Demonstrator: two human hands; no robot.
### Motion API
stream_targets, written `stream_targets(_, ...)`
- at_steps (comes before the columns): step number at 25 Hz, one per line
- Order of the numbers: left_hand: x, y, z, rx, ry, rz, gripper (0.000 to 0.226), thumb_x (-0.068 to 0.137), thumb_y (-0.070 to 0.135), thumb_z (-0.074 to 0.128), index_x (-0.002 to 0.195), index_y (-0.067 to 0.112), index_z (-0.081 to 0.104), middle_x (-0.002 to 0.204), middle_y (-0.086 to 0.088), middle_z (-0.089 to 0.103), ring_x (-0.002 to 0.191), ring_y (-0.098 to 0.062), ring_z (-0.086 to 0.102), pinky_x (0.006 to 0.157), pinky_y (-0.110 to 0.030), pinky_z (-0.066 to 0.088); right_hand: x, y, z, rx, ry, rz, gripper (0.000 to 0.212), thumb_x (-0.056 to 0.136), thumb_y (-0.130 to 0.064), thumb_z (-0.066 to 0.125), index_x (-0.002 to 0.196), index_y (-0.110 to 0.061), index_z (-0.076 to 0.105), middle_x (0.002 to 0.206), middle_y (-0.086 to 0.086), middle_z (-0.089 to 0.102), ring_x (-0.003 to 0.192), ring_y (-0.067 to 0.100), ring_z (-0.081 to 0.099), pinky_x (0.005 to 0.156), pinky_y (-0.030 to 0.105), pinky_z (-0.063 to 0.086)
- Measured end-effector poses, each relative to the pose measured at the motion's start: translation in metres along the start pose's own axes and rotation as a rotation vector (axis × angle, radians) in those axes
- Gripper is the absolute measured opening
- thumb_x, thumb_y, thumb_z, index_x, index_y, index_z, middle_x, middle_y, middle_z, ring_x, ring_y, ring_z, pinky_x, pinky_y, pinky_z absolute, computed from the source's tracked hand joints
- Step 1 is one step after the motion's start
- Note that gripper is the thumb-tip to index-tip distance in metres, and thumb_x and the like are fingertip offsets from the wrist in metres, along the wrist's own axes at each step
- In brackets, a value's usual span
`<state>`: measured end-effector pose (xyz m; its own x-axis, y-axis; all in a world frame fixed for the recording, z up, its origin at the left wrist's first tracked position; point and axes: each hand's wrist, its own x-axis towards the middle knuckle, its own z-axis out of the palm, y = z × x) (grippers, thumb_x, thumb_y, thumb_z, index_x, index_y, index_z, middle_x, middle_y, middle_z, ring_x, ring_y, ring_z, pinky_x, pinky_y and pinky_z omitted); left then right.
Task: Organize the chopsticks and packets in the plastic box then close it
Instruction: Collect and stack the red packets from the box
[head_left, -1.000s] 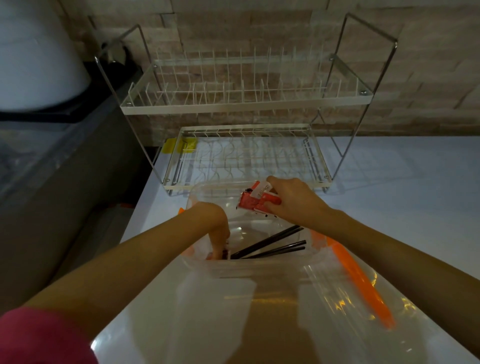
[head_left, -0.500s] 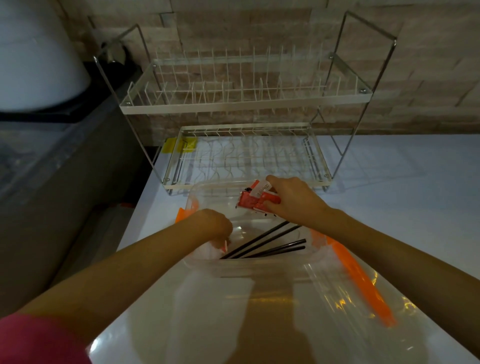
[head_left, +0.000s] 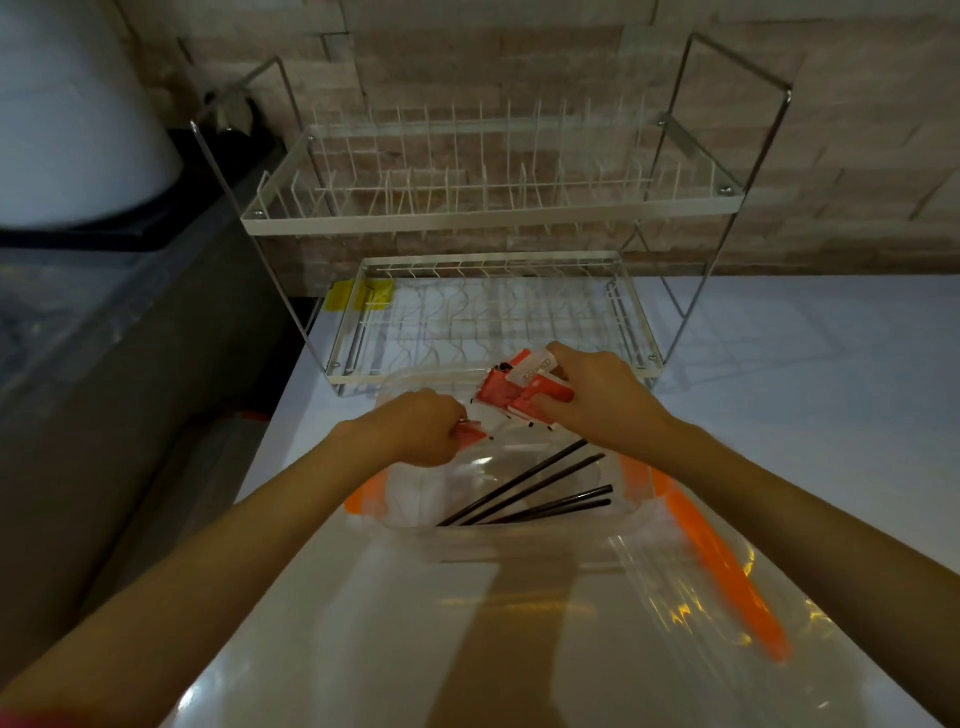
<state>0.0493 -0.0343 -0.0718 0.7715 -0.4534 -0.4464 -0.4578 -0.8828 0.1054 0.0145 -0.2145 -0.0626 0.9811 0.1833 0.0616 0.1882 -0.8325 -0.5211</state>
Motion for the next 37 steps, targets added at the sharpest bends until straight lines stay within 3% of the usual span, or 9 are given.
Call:
stream_targets(6, -0.025, 0.003, -0.001, -0.997, 0.196, -0.019, 0.033, 0.089, 0.011, 0.051, 0.122, 0.014, 0.05, 0.105, -0.006, 0.058, 0.083, -0.014, 0.063, 0.059, -0.02, 0.057, -0.007, -0.003, -0.016, 0.327, 0.149, 0.141, 0.031, 0.085, -0.017, 0.062, 0.115, -0.012, 0.059, 0.094, -0.004, 0.061, 0.085, 0.009, 0.058, 0.064, 0.002, 0.04)
stream_targets(10, -0.027, 0.011, 0.006, -1.69, 0.182, 0.073, 0.031, 0.093, 0.01, 0.045, 0.124, 0.014, 0.049, 0.103, -0.005, 0.065, 0.083, -0.011, 0.068, 0.066, -0.022, 0.06, -0.014, -0.003, -0.012, 0.774, 0.132, 0.302, 0.024, 0.085, -0.014, 0.062, 0.109, -0.012, 0.058, 0.099, 0.004, 0.066, 0.088, 0.016, 0.065, 0.076, 0.02, 0.055)
stream_targets(13, -0.029, 0.016, 0.006, -1.99, 0.075, 0.162, 0.026, 0.091, 0.015, 0.042, 0.112, 0.018, 0.056, 0.1, -0.007, 0.067, 0.089, -0.019, 0.067, 0.072, -0.031, 0.059, -0.02, -0.003, -0.001, 0.838, 0.05, 0.331, 0.028, 0.086, -0.016, 0.061, 0.113, -0.01, 0.058, 0.104, 0.008, 0.069, 0.094, 0.02, 0.067, 0.08, 0.029, 0.058)
stream_targets(17, -0.032, 0.025, 0.014, -2.046, 0.072, 0.179, 0.019, 0.086, 0.019, 0.049, 0.098, 0.026, 0.062, 0.087, -0.003, 0.075, 0.083, -0.018, 0.071, 0.075, -0.034, 0.058, -0.024, -0.01, 0.008, 0.821, 0.029, 0.302, 0.016, 0.089, -0.019, 0.057, 0.105, -0.018, 0.057, 0.09, -0.001, 0.067, 0.076, 0.006, 0.065, 0.055, 0.011, 0.053)
stream_targets(23, -0.031, 0.03, 0.02, -2.051, 0.132, 0.168, 0.021, 0.085, 0.017, 0.054, 0.102, 0.024, 0.064, 0.098, -0.006, 0.072, 0.095, -0.025, 0.068, 0.08, -0.041, 0.057, -0.027, -0.019, 0.015, 0.677, 0.019, 0.206, 0.005, 0.088, -0.026, 0.057, 0.093, -0.028, 0.056, 0.08, -0.014, 0.062, 0.062, -0.013, 0.06, 0.055, -0.003, 0.045)
stream_targets(26, -0.03, 0.03, 0.022, -2.044, 0.177, 0.18, 0.019, 0.086, 0.014, 0.053, 0.098, 0.023, 0.065, 0.087, -0.001, 0.075, 0.083, -0.018, 0.071, 0.074, -0.036, 0.06, -0.027, -0.017, 0.013, 0.663, 0.044, 0.224, 0.024, 0.084, -0.03, 0.063, 0.105, -0.024, 0.052, 0.084, -0.016, 0.061, 0.074, -0.005, 0.059, 0.063, 0.003, 0.052)
stream_targets(30, -0.028, 0.028, 0.022, -2.057, 0.215, 0.162, 0.017, 0.086, 0.009, 0.052, 0.091, 0.021, 0.063, 0.073, 0.002, 0.076, 0.07, -0.012, 0.073, 0.062, -0.028, 0.06, -0.028, -0.015, 0.01, 0.767, 0.143, 0.266, 0.027, 0.082, -0.021, 0.066, 0.099, -0.017, 0.045, 0.084, -0.012, 0.058, 0.064, -0.001, 0.063, 0.046, 0.006, 0.049)
stream_targets(33, -0.028, 0.026, 0.021, -2.03, 0.19, 0.175, 0.016, 0.081, 0.012, 0.057, 0.093, 0.02, 0.064, 0.076, 0.001, 0.077, 0.073, -0.014, 0.073, 0.067, -0.032, 0.061, -0.028, -0.014, 0.01, 0.766, 0.095, 0.207, 0.018, 0.085, -0.018, 0.063, 0.097, -0.02, 0.049, 0.084, -0.011, 0.063, 0.062, -0.011, 0.064, 0.05, 0.008, 0.051)
stream_targets(37, -0.027, 0.027, 0.022, -2.012, 0.206, 0.14, 0.022, 0.073, 0.015, 0.063, 0.095, 0.02, 0.063, 0.085, -0.003, 0.074, 0.081, -0.019, 0.071, 0.07, -0.034, 0.06, -0.029, -0.013, 0.013, 0.687, 0.093, 0.141, 0.023, 0.088, -0.02, 0.059, 0.11, -0.02, 0.058, 0.097, -0.001, 0.063, 0.082, 0.004, 0.063, 0.058, 0.011, 0.056)
